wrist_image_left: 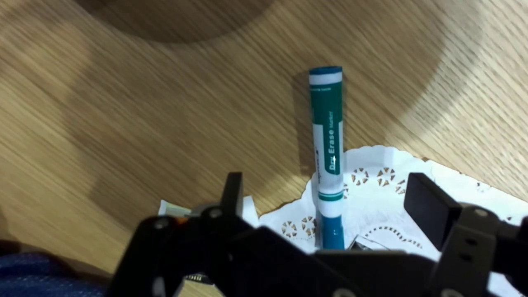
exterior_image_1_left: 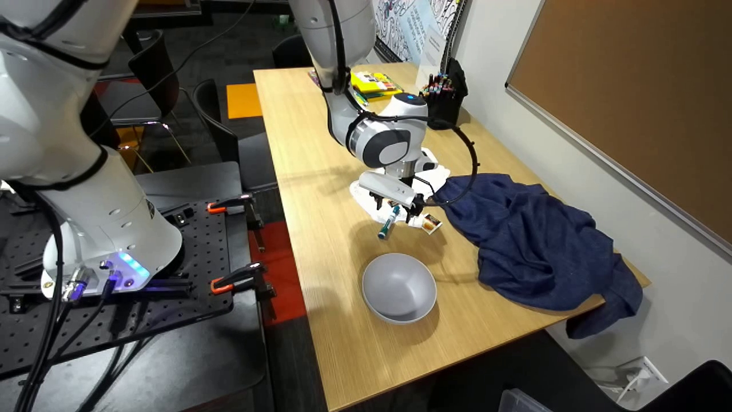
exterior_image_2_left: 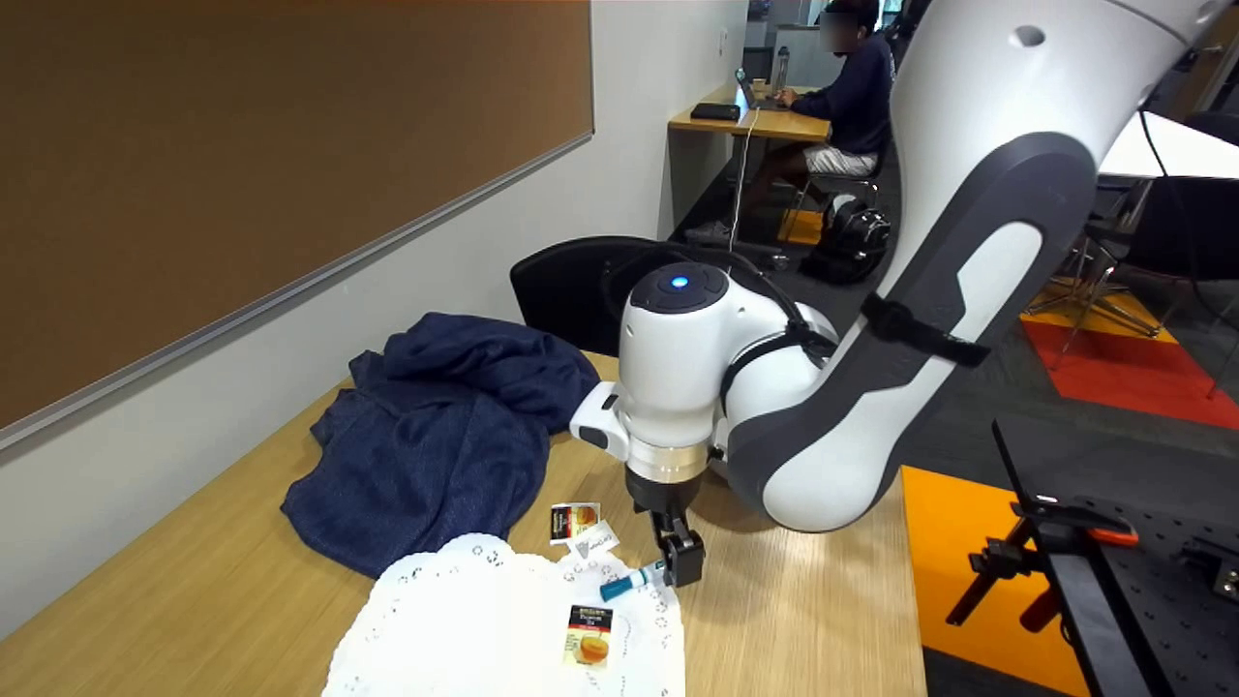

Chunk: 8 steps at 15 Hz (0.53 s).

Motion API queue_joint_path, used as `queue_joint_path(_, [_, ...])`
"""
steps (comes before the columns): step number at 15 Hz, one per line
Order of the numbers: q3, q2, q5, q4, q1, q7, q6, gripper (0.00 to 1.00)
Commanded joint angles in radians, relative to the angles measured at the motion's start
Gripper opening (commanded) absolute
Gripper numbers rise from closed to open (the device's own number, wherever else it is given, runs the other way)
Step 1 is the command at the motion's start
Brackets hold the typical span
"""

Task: Pick up the pen from the table and put it in the grey bowl.

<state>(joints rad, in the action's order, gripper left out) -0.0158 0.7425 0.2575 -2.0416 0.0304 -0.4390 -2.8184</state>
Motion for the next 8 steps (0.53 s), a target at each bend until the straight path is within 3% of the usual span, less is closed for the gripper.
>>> queue_joint_path(1, [-0.012,0.048,0.014,0.042,0.013,0.01,-0.015,0.96])
queue_joint_path(8, [-0.03,0.114,0.009,0.107,0.027,-0.006,0.003,0.38])
